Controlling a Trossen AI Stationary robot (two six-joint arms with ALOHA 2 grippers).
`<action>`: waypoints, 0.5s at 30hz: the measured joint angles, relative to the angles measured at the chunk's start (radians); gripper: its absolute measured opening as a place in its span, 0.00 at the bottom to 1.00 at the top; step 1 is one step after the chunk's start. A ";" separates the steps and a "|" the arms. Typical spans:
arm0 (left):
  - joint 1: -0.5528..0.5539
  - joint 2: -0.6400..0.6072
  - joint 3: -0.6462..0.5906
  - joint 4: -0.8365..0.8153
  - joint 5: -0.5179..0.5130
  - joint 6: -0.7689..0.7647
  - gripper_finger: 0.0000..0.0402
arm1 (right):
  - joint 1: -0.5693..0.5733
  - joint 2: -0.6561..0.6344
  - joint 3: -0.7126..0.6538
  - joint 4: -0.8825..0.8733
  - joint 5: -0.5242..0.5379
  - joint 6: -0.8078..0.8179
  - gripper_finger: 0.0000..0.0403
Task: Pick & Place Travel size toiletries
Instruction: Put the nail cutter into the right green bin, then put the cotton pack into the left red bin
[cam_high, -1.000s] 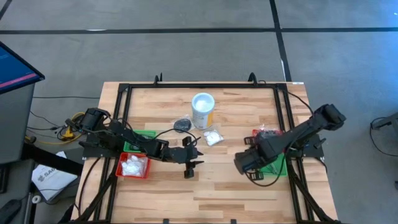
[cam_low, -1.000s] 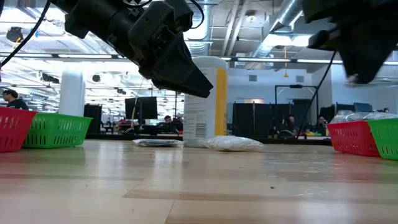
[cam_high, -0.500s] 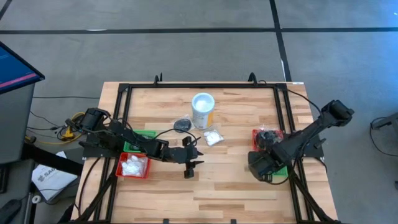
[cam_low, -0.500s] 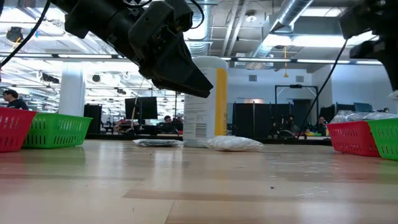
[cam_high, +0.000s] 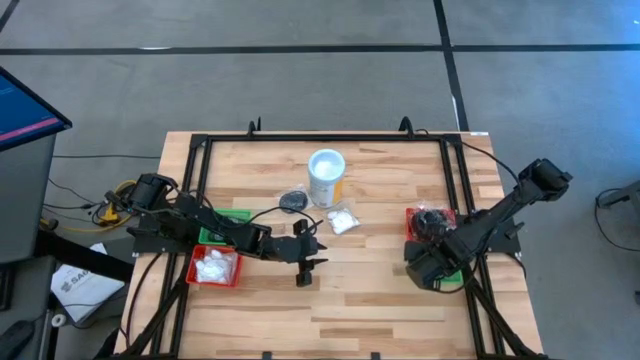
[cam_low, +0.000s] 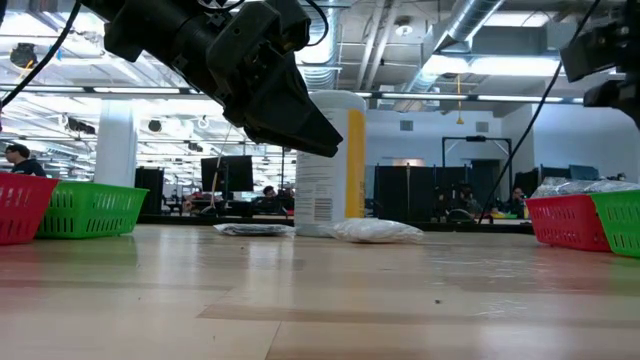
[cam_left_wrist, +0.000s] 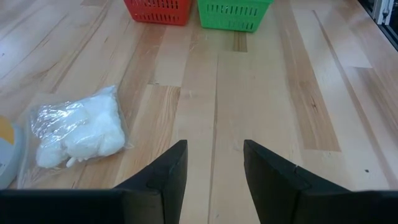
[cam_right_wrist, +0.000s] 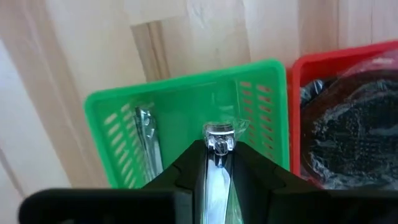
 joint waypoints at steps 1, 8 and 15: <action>0.000 0.000 0.000 0.000 0.000 0.000 0.37 | -0.004 0.000 -0.003 -0.002 0.000 0.009 0.16; 0.000 0.000 0.000 0.000 0.000 0.005 0.37 | -0.035 0.000 -0.014 -0.005 0.024 0.075 0.21; 0.000 0.000 0.000 0.000 0.000 0.007 0.37 | -0.041 0.000 -0.014 -0.013 0.024 0.072 0.29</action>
